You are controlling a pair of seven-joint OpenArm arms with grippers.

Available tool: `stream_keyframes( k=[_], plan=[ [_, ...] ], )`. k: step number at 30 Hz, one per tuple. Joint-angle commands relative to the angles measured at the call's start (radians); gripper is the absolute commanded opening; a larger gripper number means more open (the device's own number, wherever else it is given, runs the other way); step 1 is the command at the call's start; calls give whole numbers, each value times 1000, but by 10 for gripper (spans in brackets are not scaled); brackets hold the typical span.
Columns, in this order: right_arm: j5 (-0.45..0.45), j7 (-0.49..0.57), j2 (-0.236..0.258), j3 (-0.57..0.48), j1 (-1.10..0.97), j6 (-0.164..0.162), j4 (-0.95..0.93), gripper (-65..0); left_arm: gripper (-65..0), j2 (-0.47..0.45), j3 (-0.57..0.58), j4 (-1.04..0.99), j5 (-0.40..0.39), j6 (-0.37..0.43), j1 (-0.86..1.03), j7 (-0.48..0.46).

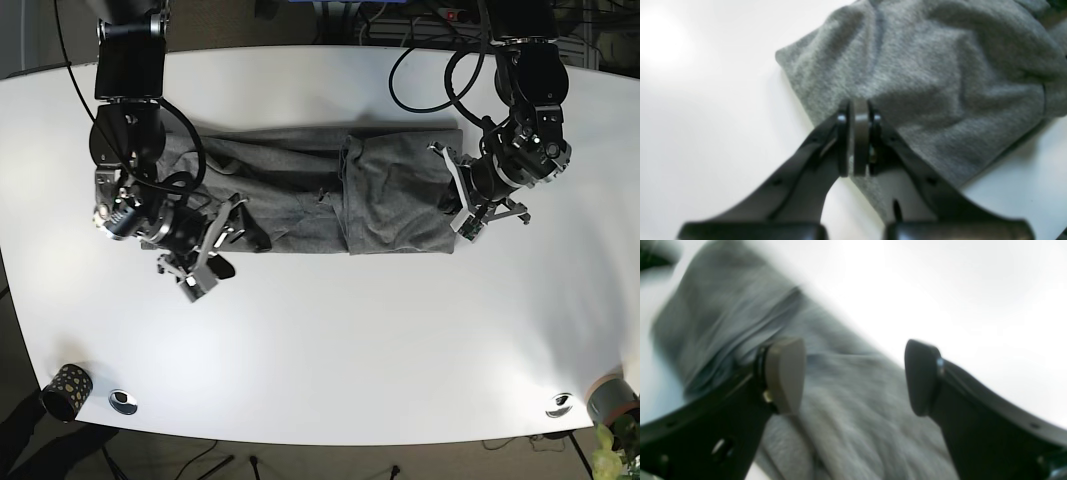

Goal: Fold the T-shirt properly
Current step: 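Move the right gripper to the strip end and grasp it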

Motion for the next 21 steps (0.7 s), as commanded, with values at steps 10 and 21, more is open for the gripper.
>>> stream_keyframes(
  k=[10, 21],
  plan=[
    [207, -91, 45, 473, 18, 9, -300, -206, -647, -2, -3, 13, -11, -1, -47, 35],
    [201, -91, 120, 589, -36, 9, -473, -206, -647, -4, -4, -38, -11, -1, -47, 33]
  ],
)
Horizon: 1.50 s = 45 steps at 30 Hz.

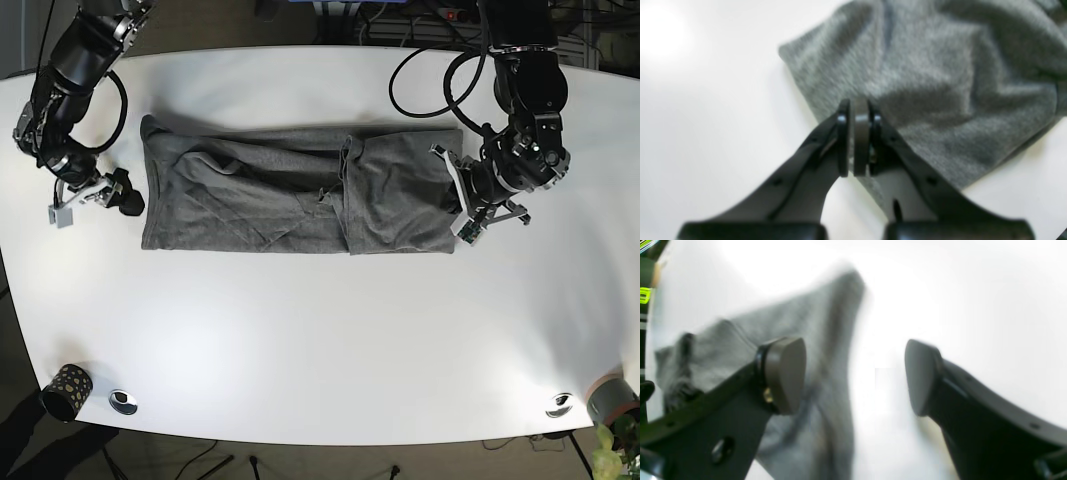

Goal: Fold the T-shirt properly
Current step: 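Move the right gripper to the strip end and grasp it, then fold the grasped end with the right gripper over toward the left gripper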

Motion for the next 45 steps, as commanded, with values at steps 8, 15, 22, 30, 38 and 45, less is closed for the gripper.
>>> stream_keyframes(
  k=[8, 15, 22, 30, 38, 45],
  plan=[
    [27, 18, -19, -7, -59, 11, 21, -206, -647, -6, -4, -1, -12, -1, -15, -19],
    [25, 14, -82, -122, -68, 11, 112, -206, -647, -6, -4, -3, -10, -1, -15, -19],
    [25, 14, -134, -167, -57, 11, 147, -206, -647, -6, -4, -3, -8, -1, -17, -19],
    [25, 14, -137, -169, -39, 11, 147, -442, -647, -9, -5, -72, -8, -1, -28, -24],
    [25, 17, -128, -169, -45, 11, 236, -650, -647, -8, -5, -199, -8, -1, -57, -82],
    [25, 14, -128, -173, -96, 11, 445, -650, -647, -5, -2, -283, -10, -1, -63, -116]
  ],
)
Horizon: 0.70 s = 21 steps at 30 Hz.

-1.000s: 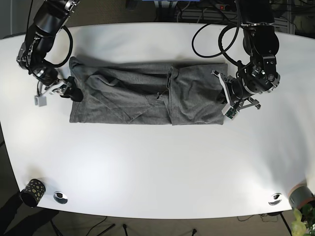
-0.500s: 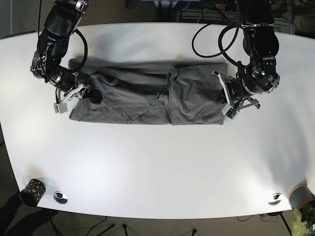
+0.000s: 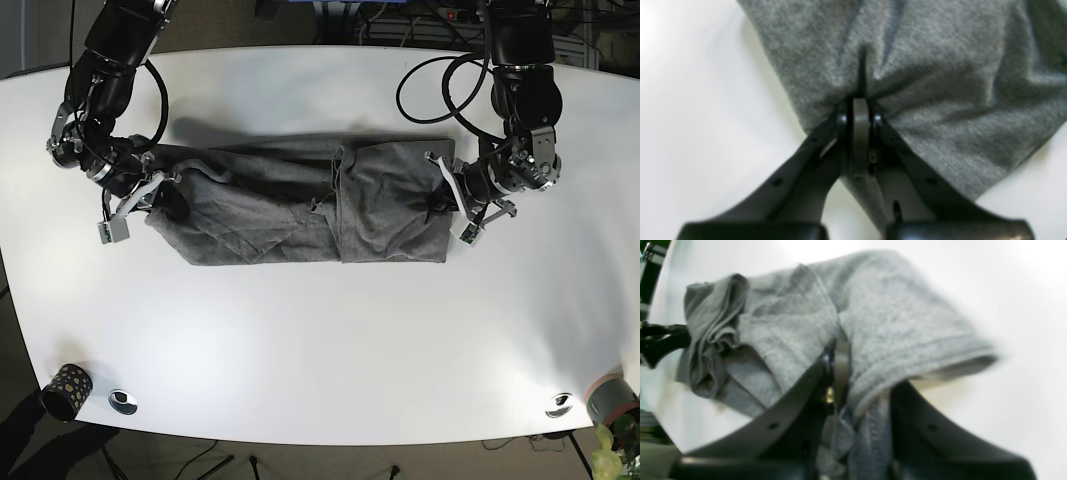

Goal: Fold the T-shirt properly
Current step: 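Fold the grasped end with the right gripper over toward the left gripper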

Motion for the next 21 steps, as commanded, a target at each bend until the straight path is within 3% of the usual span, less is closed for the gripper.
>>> stream_keyframes(
  k=[1, 7, 11, 21],
  plan=[
    [22, 19, 16, -12, 9, 9, 81, -650, -647, -2, 2, -5, 27, -1, -8, 31],
    [20, 19, 41, -110, -14, 9, 241, -650, -647, 53, 5, -14, 30, -1, -11, 30],
    [20, 19, 42, -165, -11, 9, 311, -650, -647, 101, 82, -50, 31, -1, -14, 27],
    [20, 21, 6, -265, 42, 9, 322, -650, -647, 158, 218, -56, 30, 41, -14, 7]
  ],
)
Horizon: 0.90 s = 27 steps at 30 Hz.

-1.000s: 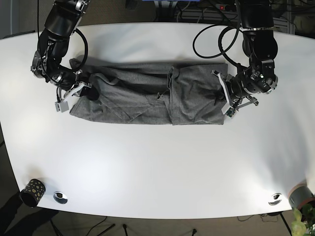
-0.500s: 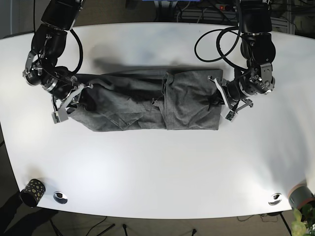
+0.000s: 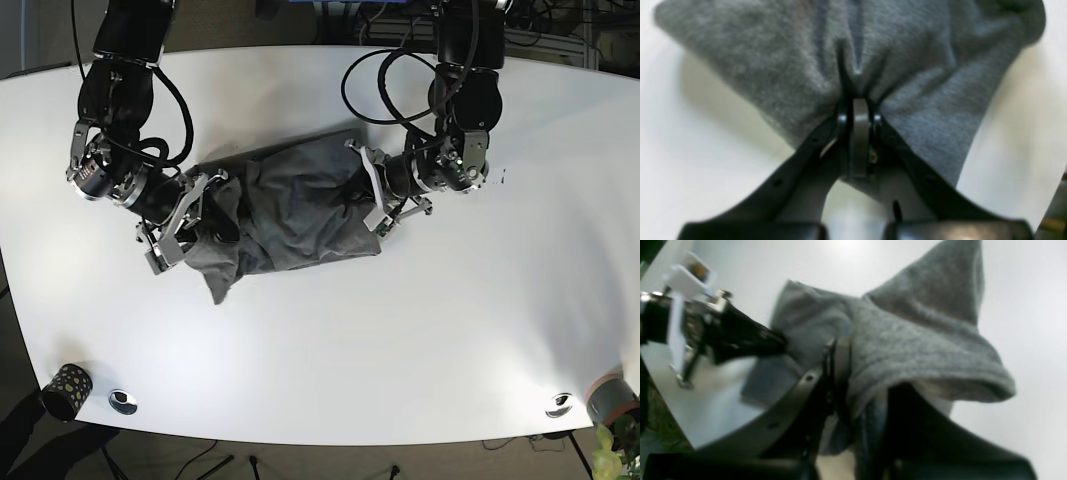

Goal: Fold the T-shirt properly
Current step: 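Fold the grasped end with the right gripper over toward the left gripper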

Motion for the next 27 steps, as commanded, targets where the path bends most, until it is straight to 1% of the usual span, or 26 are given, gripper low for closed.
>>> stream_keyframes(
  k=[1, 3, 5, 8, 14, 24, 26, 27],
  plan=[
    [24, 31, 12, -28, 38, 6, 21, -650, -647, 0, 21, 8, 30, 16, -2, 10],
    [21, 31, 15, -59, 58, 6, 12, -650, -647, 0, 39, 6, 30, 18, -1, -13],
    [-3, 31, 13, -79, 62, 6, 8, -650, -647, 0, 38, 3, 30, 18, -1, -19],
    [-55, 31, 13, -125, 75, 6, 9, -650, -647, -2, 38, 6, 30, 18, -1, -19],
    [-103, 32, 13, -248, 78, 6, 14, -650, -647, -5, 36, 3, 30, 18, -1, -21],
    [-213, 34, 13, -390, 79, 6, 25, -645, -647, -5, 36, 6, 29, 18, -2, -22],
    [-238, 34, 12, -407, 79, 6, 29, -583, -647, -5, 36, 8, 29, 18, -2, -22],
    [-246, 34, 10, -415, 79, 6, 29, -525, -647, -5, 36, 8, 29, 18, -2, -22]
  ],
)
